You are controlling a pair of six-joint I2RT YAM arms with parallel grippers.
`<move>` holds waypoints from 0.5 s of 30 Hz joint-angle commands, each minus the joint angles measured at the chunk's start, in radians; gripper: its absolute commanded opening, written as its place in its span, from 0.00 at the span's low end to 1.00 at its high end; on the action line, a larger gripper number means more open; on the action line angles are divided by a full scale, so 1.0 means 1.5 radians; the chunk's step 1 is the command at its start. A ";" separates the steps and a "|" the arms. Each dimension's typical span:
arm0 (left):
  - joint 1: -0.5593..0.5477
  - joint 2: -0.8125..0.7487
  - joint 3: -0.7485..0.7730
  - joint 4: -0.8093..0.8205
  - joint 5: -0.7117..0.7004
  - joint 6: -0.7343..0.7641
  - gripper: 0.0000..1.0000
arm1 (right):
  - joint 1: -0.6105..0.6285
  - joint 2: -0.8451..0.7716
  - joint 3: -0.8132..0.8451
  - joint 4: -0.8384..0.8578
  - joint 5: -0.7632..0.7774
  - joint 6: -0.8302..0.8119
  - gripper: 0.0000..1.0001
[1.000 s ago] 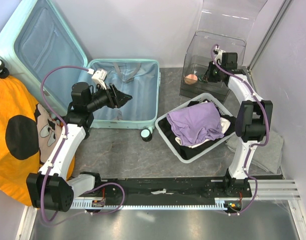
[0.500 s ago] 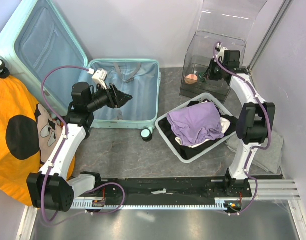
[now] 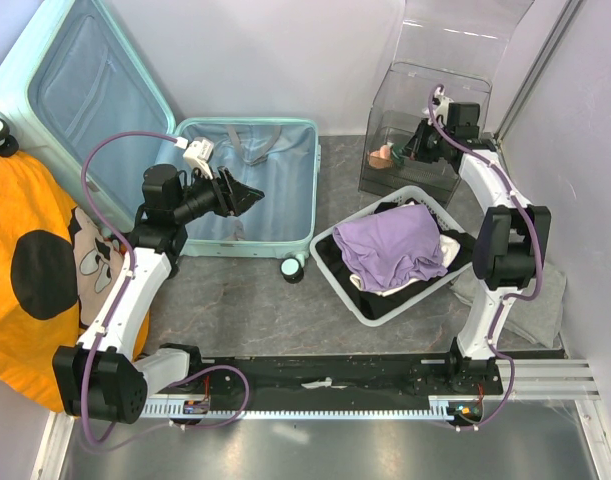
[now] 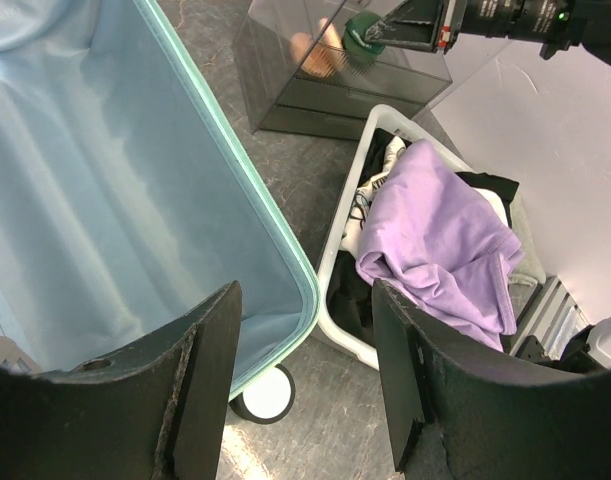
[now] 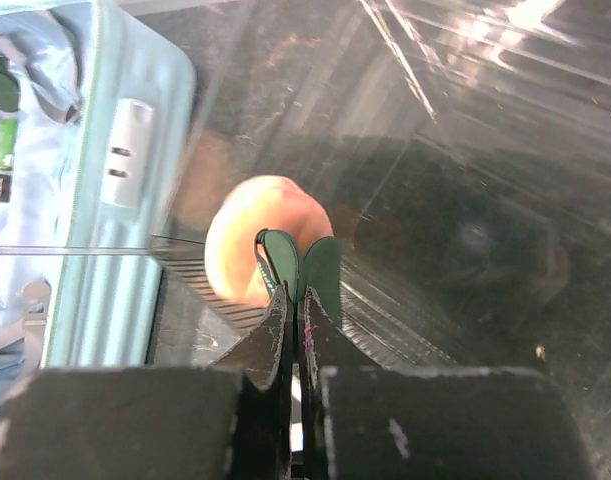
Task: Open, take out, and arrange the luggage
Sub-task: Place the personal item in the storage box.
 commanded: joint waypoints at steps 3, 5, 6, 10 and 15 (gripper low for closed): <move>0.003 -0.008 0.019 0.011 0.014 0.009 0.62 | -0.020 0.006 -0.018 0.027 0.003 0.016 0.00; 0.003 -0.007 0.019 0.010 0.013 0.008 0.62 | -0.022 0.004 -0.022 0.026 0.013 0.011 0.00; 0.003 -0.006 0.019 0.011 0.014 0.008 0.62 | -0.022 0.004 -0.025 0.027 0.022 0.010 0.00; 0.003 -0.002 0.019 0.011 0.014 0.008 0.62 | -0.022 0.004 -0.028 0.025 0.039 0.003 0.00; 0.003 0.001 0.019 0.011 0.017 0.007 0.62 | -0.022 0.015 -0.019 0.015 0.049 -0.010 0.02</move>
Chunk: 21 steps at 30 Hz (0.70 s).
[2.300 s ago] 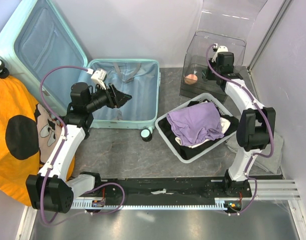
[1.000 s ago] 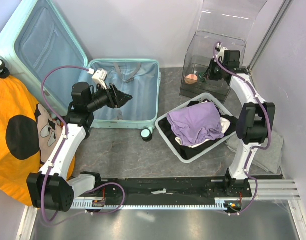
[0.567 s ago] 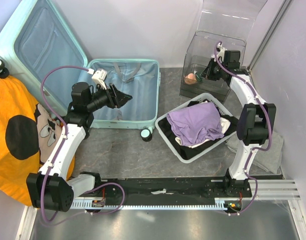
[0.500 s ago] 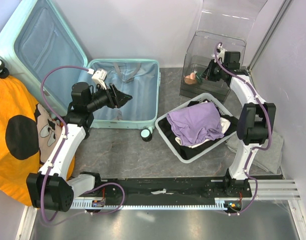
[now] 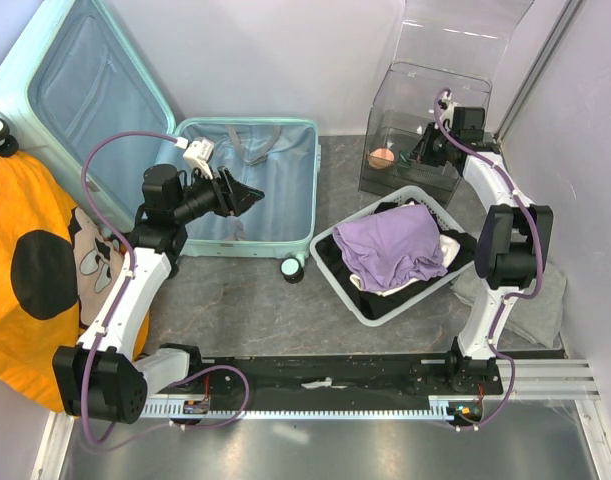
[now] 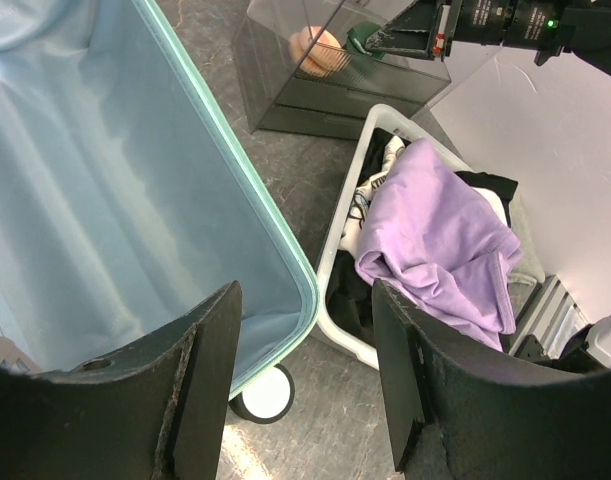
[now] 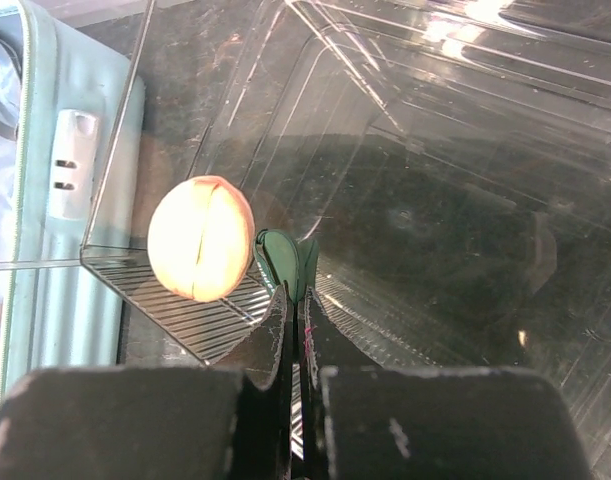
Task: Open, take out, and arrange the luggage
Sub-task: Place the personal item in the storage box.
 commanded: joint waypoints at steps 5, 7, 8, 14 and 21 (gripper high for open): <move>0.003 0.003 0.019 0.011 0.016 0.007 0.62 | 0.001 0.014 0.006 -0.011 0.055 -0.025 0.13; 0.003 0.004 0.019 0.011 0.016 0.006 0.62 | 0.001 0.013 0.007 -0.018 0.064 -0.034 0.23; 0.003 0.004 0.019 0.012 0.016 0.006 0.62 | 0.001 0.013 0.008 -0.021 0.074 -0.036 0.26; 0.003 0.004 0.019 0.011 0.016 0.005 0.62 | 0.001 0.013 0.017 -0.031 0.084 -0.044 0.47; 0.003 0.004 0.019 0.011 0.015 0.008 0.62 | 0.001 0.007 0.030 -0.039 0.102 -0.048 0.69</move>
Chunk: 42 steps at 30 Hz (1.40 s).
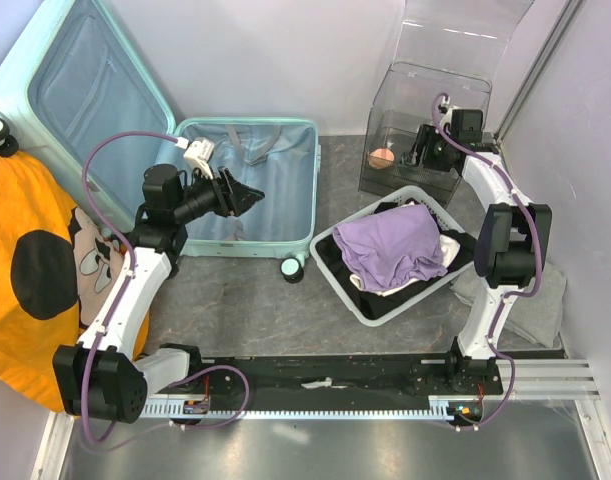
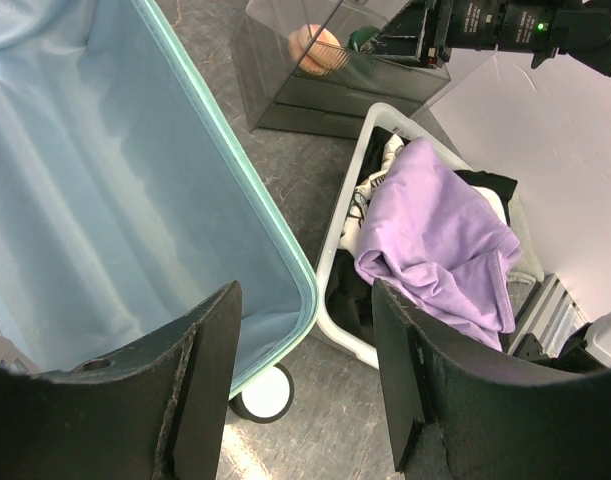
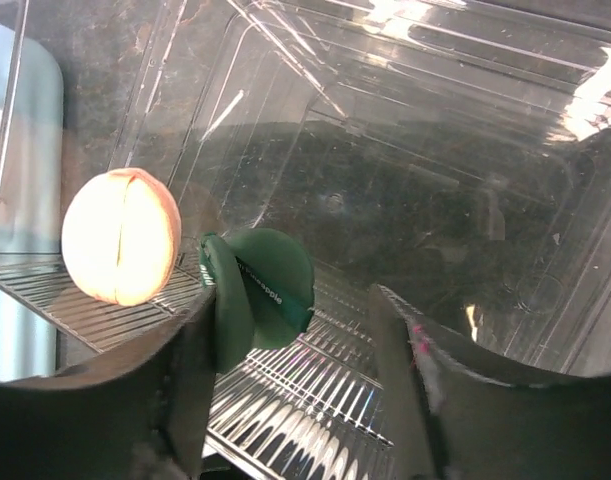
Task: Open, take out, and arrange the luggage
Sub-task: Place the personal item in the storage box.
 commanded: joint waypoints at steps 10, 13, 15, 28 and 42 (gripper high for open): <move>0.003 -0.001 0.018 0.007 -0.001 0.011 0.63 | 0.001 -0.055 0.024 -0.001 0.055 -0.011 0.79; 0.003 -0.002 0.018 0.006 -0.002 0.010 0.63 | 0.001 -0.083 0.007 0.014 0.063 -0.007 0.77; 0.003 -0.001 0.017 0.007 -0.003 0.010 0.63 | 0.001 -0.099 -0.004 0.019 0.078 -0.008 0.75; 0.001 -0.006 0.019 -0.015 -0.057 0.040 0.62 | 0.015 -0.259 -0.136 0.175 0.041 0.026 0.70; -0.071 0.117 0.180 -0.147 -0.441 0.117 0.63 | 0.064 -0.448 -0.377 0.559 -0.019 0.181 0.69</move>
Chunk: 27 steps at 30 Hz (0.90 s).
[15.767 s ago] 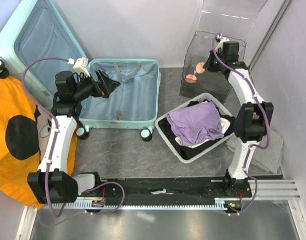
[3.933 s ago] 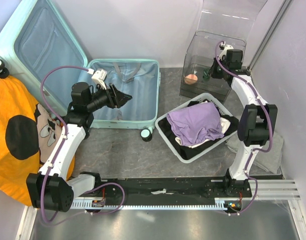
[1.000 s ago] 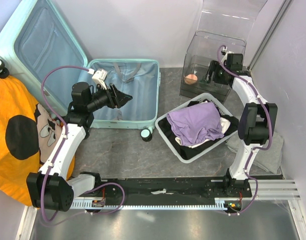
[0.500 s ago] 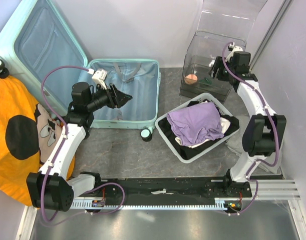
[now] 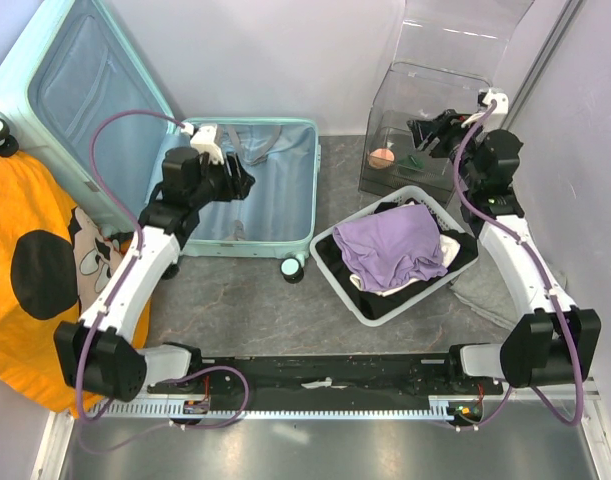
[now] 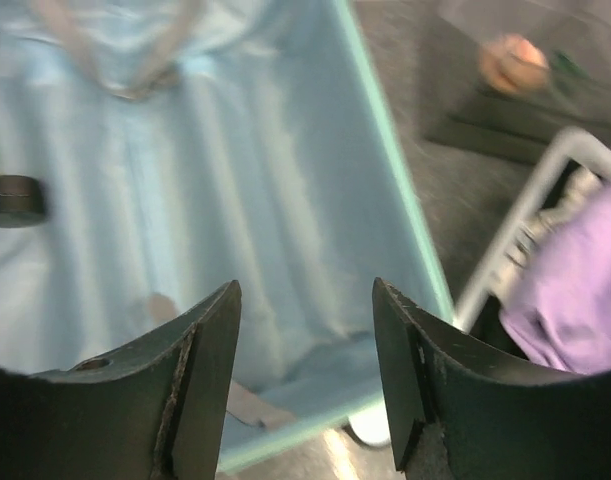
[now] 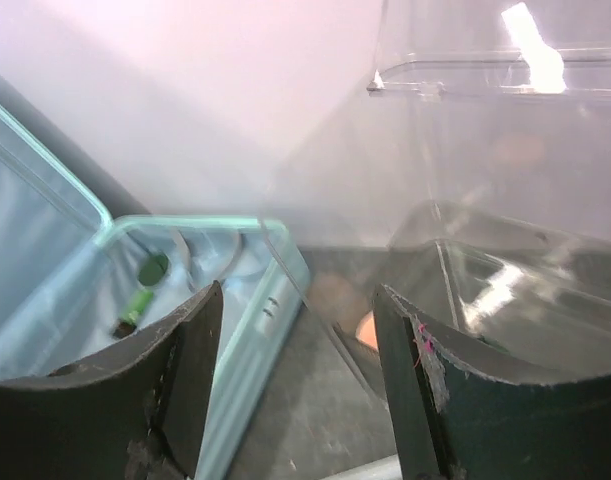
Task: Open, take out, and arrange the luggage
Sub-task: Place the personal item in the storage box, then pick up the personal item from the luggage.
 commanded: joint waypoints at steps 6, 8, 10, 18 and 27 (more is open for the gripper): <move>0.035 0.284 0.249 0.011 -0.264 -0.043 0.85 | 0.002 0.013 -0.052 0.211 -0.079 0.131 0.69; 0.058 0.355 0.322 -0.019 -0.268 -0.061 0.86 | 0.002 0.010 -0.057 0.214 -0.100 0.142 0.69; 0.068 0.462 0.428 -0.055 -0.290 -0.074 0.86 | 0.003 -0.002 -0.065 0.217 -0.112 0.147 0.69; 0.122 0.679 0.649 -0.099 -0.297 -0.184 0.80 | 0.002 -0.028 -0.083 0.203 -0.142 0.151 0.69; 0.124 0.791 0.730 -0.106 -0.386 -0.188 0.65 | 0.003 -0.027 -0.086 0.222 -0.160 0.178 0.69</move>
